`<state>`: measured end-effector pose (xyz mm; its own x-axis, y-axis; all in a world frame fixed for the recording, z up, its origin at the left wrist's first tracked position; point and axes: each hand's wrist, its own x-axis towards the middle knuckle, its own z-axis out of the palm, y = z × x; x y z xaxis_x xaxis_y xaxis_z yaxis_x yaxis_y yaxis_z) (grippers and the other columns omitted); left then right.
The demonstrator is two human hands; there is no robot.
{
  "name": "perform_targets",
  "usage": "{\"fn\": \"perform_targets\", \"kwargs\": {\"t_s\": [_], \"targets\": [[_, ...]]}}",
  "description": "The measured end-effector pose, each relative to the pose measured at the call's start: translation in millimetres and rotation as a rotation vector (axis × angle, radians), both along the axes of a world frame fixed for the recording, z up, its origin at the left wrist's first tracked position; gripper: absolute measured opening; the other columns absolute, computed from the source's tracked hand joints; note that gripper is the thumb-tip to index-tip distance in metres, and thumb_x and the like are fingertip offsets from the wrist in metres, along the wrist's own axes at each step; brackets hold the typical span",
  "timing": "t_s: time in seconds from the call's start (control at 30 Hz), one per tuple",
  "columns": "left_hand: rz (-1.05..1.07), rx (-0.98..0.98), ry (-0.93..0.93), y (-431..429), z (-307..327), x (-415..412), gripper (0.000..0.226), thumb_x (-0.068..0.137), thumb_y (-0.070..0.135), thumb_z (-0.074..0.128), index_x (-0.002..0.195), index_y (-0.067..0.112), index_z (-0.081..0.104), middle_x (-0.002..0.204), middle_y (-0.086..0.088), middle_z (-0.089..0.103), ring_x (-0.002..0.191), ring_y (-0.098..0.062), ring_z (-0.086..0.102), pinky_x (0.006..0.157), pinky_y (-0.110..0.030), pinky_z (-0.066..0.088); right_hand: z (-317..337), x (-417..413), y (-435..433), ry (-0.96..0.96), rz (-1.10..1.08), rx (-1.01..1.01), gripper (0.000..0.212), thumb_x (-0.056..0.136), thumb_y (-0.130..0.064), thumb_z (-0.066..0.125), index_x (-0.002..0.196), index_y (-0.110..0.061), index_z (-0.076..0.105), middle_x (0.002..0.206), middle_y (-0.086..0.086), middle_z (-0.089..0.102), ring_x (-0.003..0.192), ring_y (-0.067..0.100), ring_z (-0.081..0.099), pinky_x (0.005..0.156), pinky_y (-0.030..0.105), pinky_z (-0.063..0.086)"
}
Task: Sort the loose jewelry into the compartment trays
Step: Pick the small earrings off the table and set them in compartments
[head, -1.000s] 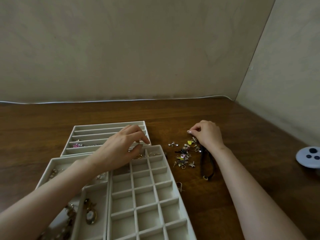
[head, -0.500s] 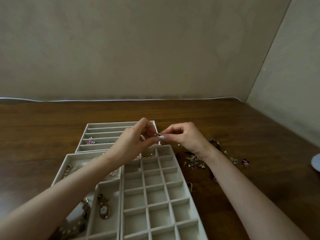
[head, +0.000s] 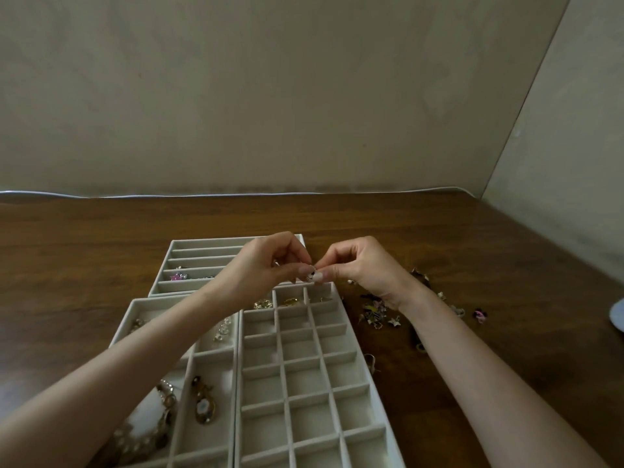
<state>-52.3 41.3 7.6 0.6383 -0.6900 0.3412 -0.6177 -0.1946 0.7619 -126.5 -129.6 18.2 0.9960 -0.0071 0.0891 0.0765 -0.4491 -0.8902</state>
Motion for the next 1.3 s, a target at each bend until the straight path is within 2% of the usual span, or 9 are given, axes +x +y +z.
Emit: {"fn": "perform_targets", "kwargs": {"t_s": [0.23,0.4,0.5,0.6,0.7,0.9,1.07,1.2,1.3], "targets": [[0.002,0.055,0.050,-13.1,14.4,-8.7,0.015,0.076,0.017,0.073,0.085,0.009,0.063,0.077,-0.003,0.070,0.070,-0.012,0.065,0.068,-0.025,0.053,6.1,-1.3,-18.2,-0.036,-0.078,-0.027,0.008,0.076,-0.011,0.074,0.072,-0.016,0.069,0.071,-0.006,0.069,0.073,0.004,0.064,0.080,0.024,0.048],[-0.021,0.320,0.012,-32.6,3.5,-17.3,0.010,0.079,0.017,0.072,0.083,0.013,0.064,0.072,0.008,0.067,0.062,0.002,0.061,0.058,-0.014,0.047,-3.2,0.8,-62.8,-0.118,-0.453,-0.311,0.008,0.084,-0.024,0.069,0.080,-0.017,0.070,0.076,-0.003,0.069,0.076,0.009,0.064,0.080,0.028,0.049],[0.002,0.473,-0.125,-38.8,-3.2,-19.1,0.006,0.080,0.021,0.071,0.082,0.020,0.064,0.078,0.007,0.066,0.072,-0.004,0.060,0.071,-0.023,0.052,-9.9,1.4,-75.7,-0.058,-0.573,-0.446,0.006,0.087,-0.022,0.065,0.088,-0.018,0.069,0.088,-0.003,0.069,0.087,0.010,0.063,0.083,0.028,0.048],[0.019,0.560,-0.225,-40.3,-1.6,-23.0,0.006,0.082,0.024,0.069,0.084,0.022,0.064,0.078,0.009,0.064,0.077,-0.008,0.062,0.075,-0.029,0.053,-9.5,1.3,-78.1,0.057,-0.559,-0.537,0.013,0.089,-0.016,0.063,0.100,-0.018,0.070,0.111,-0.001,0.065,0.109,0.014,0.057,0.084,0.025,0.040],[0.015,0.625,-0.311,-42.3,-0.2,-29.0,0.006,0.084,0.026,0.067,0.089,0.022,0.065,0.078,0.012,0.062,0.082,-0.008,0.061,0.078,-0.033,0.053,-5.3,-2.3,-80.0,0.157,-0.519,-0.574,0.023,0.090,-0.006,0.059,0.105,-0.019,0.068,0.119,0.002,0.063,0.112,0.016,0.056,0.094,0.031,0.045],[0.027,0.649,-0.343,-45.0,0.0,-33.1,0.007,0.084,0.024,0.066,0.091,0.023,0.063,0.081,0.009,0.063,0.086,-0.011,0.062,0.078,-0.033,0.053,-7.5,-0.7,-79.9,0.313,-0.473,-0.581,0.022,0.084,-0.003,0.065,0.099,-0.019,0.070,0.130,0.006,0.056,0.124,0.022,0.049,0.105,0.042,0.040],[0.087,0.625,-0.459,-42.3,-3.2,-33.0,0.012,0.082,0.032,0.067,0.088,0.026,0.058,0.088,0.009,0.062,0.088,-0.012,0.058,0.073,-0.029,0.049,-9.0,1.8,-78.1,0.301,-0.470,-0.557,0.009,0.079,-0.010,0.073,0.086,-0.016,0.071,0.120,0.006,0.062,0.121,0.021,0.051,0.102,0.042,0.042],[0.056,0.506,-0.350,-30.1,1.8,-22.0,0.016,0.083,0.036,0.066,0.090,0.022,0.063,0.084,0.010,0.063,0.080,-0.008,0.059,0.072,-0.028,0.051,-8.4,0.4,-78.2,0.254,-0.488,-0.557,0.009,0.077,-0.013,0.075,0.083,-0.014,0.068,0.104,0.002,0.065,0.106,0.017,0.058,0.095,0.040,0.048],[0.096,0.359,-0.265,-12.5,10.0,-7.9,0.014,0.084,0.030,0.064,0.086,0.017,0.066,0.078,0.008,0.066,0.075,-0.009,0.062,0.071,-0.026,0.051,1.6,-4.0,-70.3,0.160,-0.427,-0.375,0.010,0.077,-0.013,0.074,0.083,-0.014,0.067,0.088,-0.002,0.067,0.083,0.007,0.064,0.079,0.027,0.053]]}}
